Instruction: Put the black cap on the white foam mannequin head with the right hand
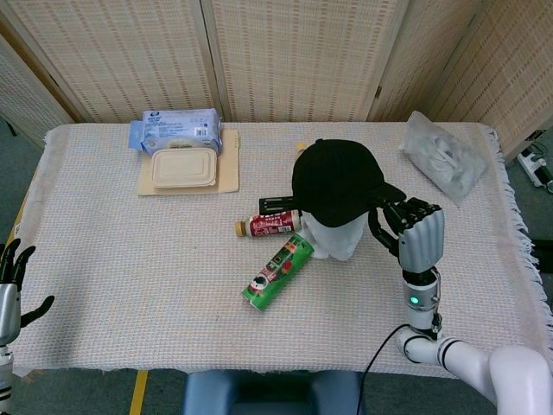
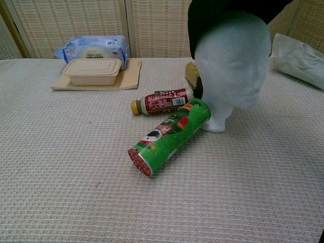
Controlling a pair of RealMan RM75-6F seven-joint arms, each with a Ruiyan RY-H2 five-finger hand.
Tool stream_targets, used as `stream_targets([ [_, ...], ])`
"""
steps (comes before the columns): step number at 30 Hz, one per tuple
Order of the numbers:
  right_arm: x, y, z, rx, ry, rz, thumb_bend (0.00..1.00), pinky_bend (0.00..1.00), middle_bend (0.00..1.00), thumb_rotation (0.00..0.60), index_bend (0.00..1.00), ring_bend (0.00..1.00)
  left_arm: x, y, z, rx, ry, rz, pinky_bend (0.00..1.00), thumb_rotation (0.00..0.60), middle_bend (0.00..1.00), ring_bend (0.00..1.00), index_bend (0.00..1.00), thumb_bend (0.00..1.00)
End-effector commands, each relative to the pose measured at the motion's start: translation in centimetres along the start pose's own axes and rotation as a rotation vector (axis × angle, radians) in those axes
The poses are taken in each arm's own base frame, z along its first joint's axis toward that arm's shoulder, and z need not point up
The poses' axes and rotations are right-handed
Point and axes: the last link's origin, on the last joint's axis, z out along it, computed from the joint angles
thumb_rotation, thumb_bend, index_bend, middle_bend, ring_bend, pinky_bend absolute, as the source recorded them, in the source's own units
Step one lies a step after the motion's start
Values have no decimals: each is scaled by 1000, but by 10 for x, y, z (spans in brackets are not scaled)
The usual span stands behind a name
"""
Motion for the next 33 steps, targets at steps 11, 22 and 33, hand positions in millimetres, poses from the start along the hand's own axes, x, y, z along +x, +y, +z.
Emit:
stream_targets([
  [11, 8, -5, -64, 31, -109, 41, 490, 1000, 1000, 600, 758, 1000, 0, 2, 0, -4, -3, -8, 128, 600, 97, 42, 175, 189],
  [22, 11, -4, -100, 23, -183, 35, 491, 1000, 1000, 600, 752, 1000, 2, 1, 1, -4, -2, -19, 132, 600, 96, 41, 172, 195],
  [33, 20, 9, -112, 7, -211, -13, 258, 1000, 1000, 600, 236, 1000, 2, 1, 1, -5, -4, -22, 132, 600, 97, 42, 171, 198],
])
